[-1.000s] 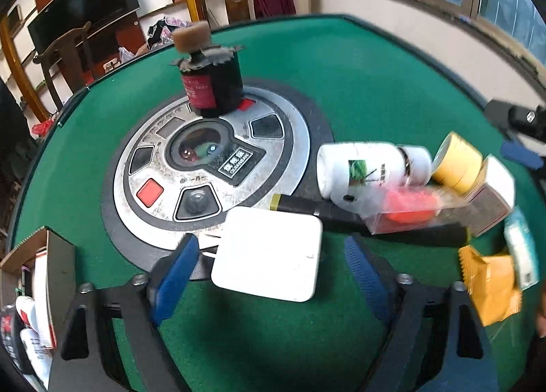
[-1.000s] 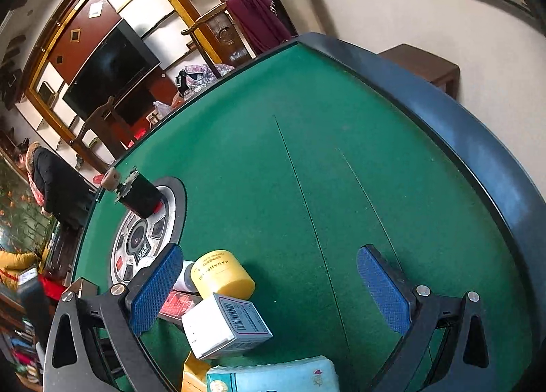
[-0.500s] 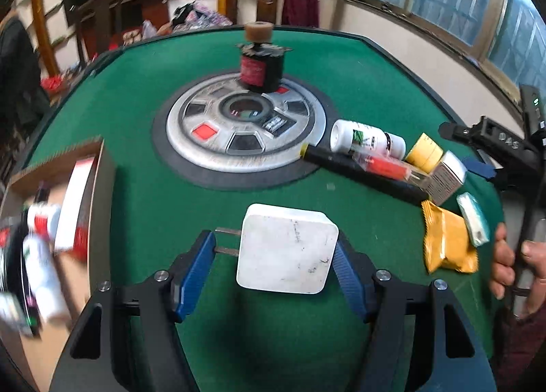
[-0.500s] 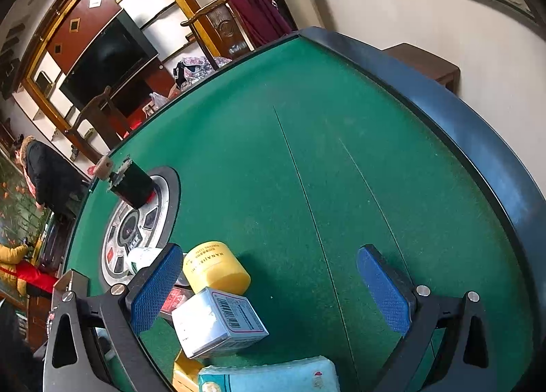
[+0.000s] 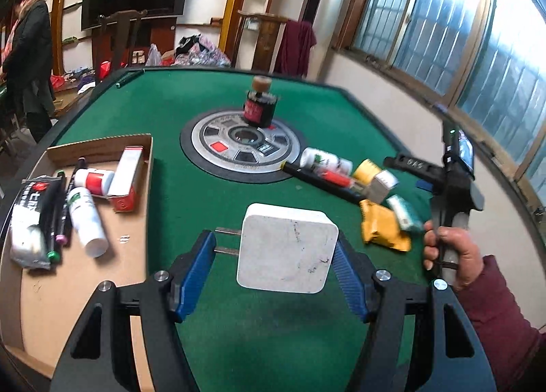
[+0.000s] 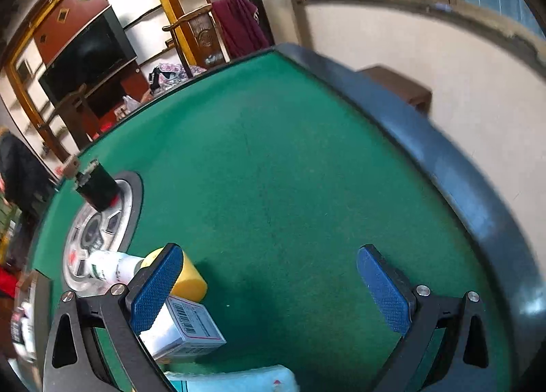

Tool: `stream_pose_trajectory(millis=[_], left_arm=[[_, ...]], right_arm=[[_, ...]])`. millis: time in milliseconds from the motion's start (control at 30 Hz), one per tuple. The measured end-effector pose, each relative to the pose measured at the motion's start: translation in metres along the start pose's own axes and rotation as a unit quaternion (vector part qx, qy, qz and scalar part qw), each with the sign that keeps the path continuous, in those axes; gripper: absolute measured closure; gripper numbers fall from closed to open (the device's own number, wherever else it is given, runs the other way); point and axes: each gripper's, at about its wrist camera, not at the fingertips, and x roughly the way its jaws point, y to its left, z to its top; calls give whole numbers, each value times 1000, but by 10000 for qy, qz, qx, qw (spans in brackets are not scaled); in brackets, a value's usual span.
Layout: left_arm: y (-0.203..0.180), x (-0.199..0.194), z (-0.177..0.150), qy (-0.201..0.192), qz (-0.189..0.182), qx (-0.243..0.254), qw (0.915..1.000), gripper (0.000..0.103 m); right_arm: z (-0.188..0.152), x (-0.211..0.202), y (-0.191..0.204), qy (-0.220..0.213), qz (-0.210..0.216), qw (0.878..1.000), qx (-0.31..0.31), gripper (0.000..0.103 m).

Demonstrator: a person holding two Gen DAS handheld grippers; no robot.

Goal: Organize objects
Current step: 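Grasp the white charger plug with the left gripper and lift it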

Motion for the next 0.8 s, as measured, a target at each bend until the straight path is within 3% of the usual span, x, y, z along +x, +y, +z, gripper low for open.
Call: stream_pose_trajectory(millis=[200,333,400,433,500,533,600,800], left_arm=[[8,-38,-6,-359,-291,-64,9989,35],[16,-66,-7,-628,-453,-197,9968,35],[20,-74,-6,-702,-510,-276,9958,35],[24,-79,-6,-748,-564,-332,9951,35],[30,-85,-6,-808,-619,-370,9941,35],[32,-86,-6,-824,-617,-371,9940,35],[36,-85,-5,-829,-614,-384,9939,35],[53,-72,-4,-668,-628,-546,9943,35]], right_arm=[[-2,-66,29,-464,-23,9976,-515,0],[-6,-133,59,-1529,-40,9850,-793,0],[-13,-153,72,-1889,332,9768,-952,0],[-15,-155,78,-1782,591,9772,-989,0],[-16,-143,89,-1140,599,9869,-970,0],[-20,-134,95,-838,820,9884,-969,0],[-28,-122,102,-628,1025,9879,-980,0],[-50,-84,120,-99,1056,9892,-1013,0]])
